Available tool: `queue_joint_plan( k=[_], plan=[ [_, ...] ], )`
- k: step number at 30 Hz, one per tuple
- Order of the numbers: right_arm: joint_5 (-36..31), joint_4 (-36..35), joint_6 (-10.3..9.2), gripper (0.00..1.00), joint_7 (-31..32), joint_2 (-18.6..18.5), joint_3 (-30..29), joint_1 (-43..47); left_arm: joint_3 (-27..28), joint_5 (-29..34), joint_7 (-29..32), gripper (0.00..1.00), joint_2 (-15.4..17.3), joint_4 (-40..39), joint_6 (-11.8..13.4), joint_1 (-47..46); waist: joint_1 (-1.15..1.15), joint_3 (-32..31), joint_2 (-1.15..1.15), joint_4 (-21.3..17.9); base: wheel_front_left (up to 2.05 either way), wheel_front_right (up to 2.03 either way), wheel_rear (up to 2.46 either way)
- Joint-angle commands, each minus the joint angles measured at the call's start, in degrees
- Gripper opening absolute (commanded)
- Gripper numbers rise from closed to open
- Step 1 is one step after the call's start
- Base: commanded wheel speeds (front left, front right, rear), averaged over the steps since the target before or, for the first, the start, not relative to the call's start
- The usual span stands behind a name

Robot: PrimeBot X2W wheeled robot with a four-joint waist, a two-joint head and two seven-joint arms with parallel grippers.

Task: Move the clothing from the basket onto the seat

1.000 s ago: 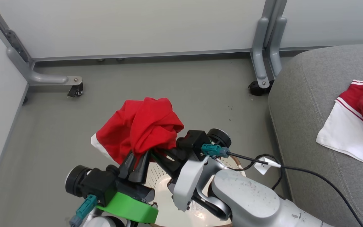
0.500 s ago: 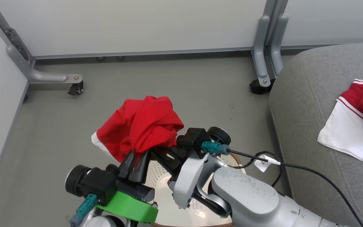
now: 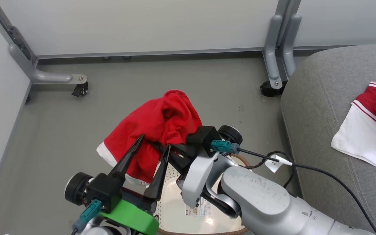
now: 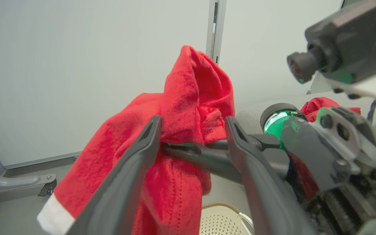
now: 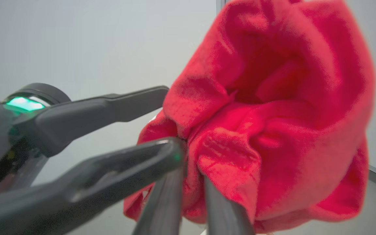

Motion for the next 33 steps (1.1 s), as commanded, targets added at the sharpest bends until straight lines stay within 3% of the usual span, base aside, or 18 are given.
queue_joint_plan(
  k=[1,9,20,26,33],
  plan=[
    [-0.3,0.3,0.0,0.0,-0.4,-0.1,-0.3,-0.6,-0.1,0.5,0.5,1.0,1.0,-0.4,-0.3,0.8,0.0,0.1,0.0,0.1,0.0,0.0,0.0],
    [-1.0,2.3,0.0,0.0,-0.8,-0.1,-1.7,-1.3,-1.1,1.2,3.8,1.0,4.9,-2.8,-0.2,4.1,0.0,0.8,0.0,0.4,0.0,0.0,0.0],
    [-1.7,4.4,0.0,0.0,-1.6,-0.1,-3.8,-1.2,-2.2,1.1,4.4,1.0,6.3,-2.2,-0.9,5.0,0.0,1.7,0.0,0.1,0.0,0.0,0.0],
    [-3.0,5.7,0.0,0.0,-2.4,-0.1,-7.0,-1.1,-1.9,1.8,3.9,1.0,7.0,-2.1,-1.0,3.2,0.0,3.1,0.0,-2.7,0.0,0.0,0.0],
    [-4.9,7.3,0.0,0.0,-3.5,-0.1,-12.3,-0.4,-2.7,2.1,4.7,1.0,7.3,-2.4,-2.2,0.7,0.0,6.3,0.0,-9.1,0.0,0.0,0.0]
  ],
)
